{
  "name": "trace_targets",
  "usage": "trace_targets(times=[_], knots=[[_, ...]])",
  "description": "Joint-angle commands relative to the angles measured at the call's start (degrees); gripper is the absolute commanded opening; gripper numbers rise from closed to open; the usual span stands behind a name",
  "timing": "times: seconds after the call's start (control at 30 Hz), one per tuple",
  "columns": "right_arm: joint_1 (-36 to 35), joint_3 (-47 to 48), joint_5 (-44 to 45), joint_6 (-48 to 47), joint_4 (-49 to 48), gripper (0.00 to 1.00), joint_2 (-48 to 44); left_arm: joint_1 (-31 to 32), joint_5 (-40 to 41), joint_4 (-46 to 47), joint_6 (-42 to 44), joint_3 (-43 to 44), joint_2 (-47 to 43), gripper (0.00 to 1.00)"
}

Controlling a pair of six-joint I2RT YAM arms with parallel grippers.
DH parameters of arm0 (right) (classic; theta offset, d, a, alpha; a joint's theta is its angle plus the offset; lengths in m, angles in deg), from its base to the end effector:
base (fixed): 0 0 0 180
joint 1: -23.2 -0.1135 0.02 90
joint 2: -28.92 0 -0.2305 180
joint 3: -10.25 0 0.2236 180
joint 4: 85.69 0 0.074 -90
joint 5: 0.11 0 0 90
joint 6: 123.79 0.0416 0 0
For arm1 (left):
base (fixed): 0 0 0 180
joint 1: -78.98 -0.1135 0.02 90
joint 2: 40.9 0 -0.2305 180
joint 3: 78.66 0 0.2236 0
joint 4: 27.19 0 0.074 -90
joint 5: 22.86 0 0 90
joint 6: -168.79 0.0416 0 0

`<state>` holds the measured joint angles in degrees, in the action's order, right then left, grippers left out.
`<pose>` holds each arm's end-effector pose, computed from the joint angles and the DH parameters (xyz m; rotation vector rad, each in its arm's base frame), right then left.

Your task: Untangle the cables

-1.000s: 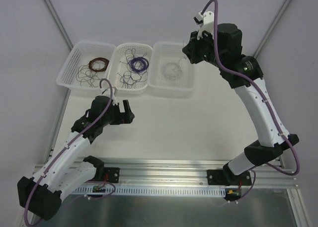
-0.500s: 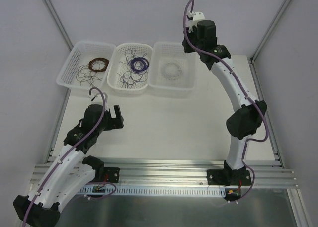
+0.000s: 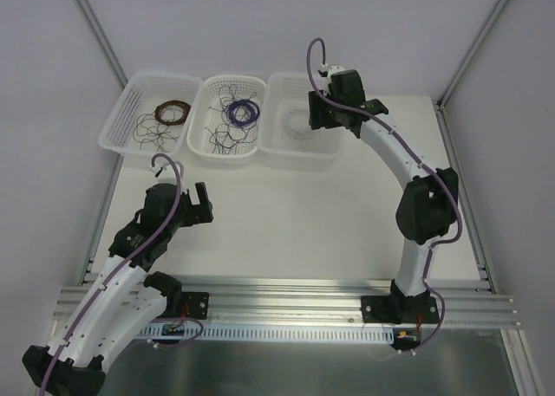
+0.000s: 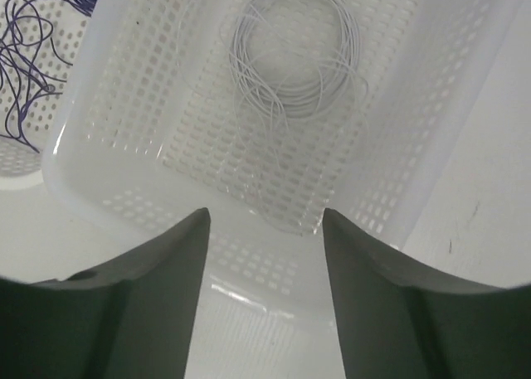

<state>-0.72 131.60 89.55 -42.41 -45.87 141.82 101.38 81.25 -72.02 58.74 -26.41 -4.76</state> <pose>0.3926 0.1744 0.2985 -0.5981 2.0367 0.1649 0.1416 -0.0474 0.2565 -0.1085 2.0589 -0.2037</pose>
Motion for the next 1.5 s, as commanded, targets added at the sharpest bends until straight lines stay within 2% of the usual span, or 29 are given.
trace_targets(times=[0.0, 0.07, 0.1, 0.23, 0.4, 0.57, 0.73, 0.93, 1.17, 1.47], knots=[[0.28, -4.5, 2.27, -1.39, 0.96, 0.65, -11.46, -0.68, 1.97, 0.69, 0.98, 0.23, -1.33, 0.99], [0.89, -8.03, 2.54, -1.4, 2.2, 0.73, -16.47, -0.6, 2.76, 0.6, 0.89, 0.05, -2.3, 0.99], [1.77, -11.87, 2.62, -1.4, 3.16, 0.82, -18.31, -0.6, 2.94, 0.6, 0.81, 0.05, -2.65, 0.99], [4.49, -20.58, 5.34, 0.27, 6.07, 1.0, -30.51, -0.6, 4.52, 0.6, 0.28, -0.39, -5.89, 0.99], [9.06, -27.11, 10.35, 1.59, 12.03, 0.97, -43.01, -0.68, 7.07, 0.69, -0.34, -0.91, -10.29, 0.99], [11.62, -30.45, 17.9, 1.42, 19.15, 0.97, -54.7, -0.6, 11.02, 0.6, -1.3, -1.88, -18.81, 0.99], [11.88, -34.31, 24.85, 0.1, 23.38, 0.97, -68.84, -0.6, 14.63, 0.6, -1.39, -3.28, -31.55, 0.99], [11.88, -40.19, 26.35, 0.19, 24.01, 0.97, -86.23, -0.59, 17.62, -0.79, 0.89, -4.17, -45.62, 0.99], [11.79, -49.52, 24.95, -1.74, 21.98, 0.97, -103.65, -0.51, 16.74, -8.79, 0.54, -0.57, -45.54, 0.99], [11.79, -56.55, 26.36, -1.14, 22.51, 0.97, -113.94, -0.6, 17.0, -10.82, -2.36, -0.04, -45.54, 0.99]])
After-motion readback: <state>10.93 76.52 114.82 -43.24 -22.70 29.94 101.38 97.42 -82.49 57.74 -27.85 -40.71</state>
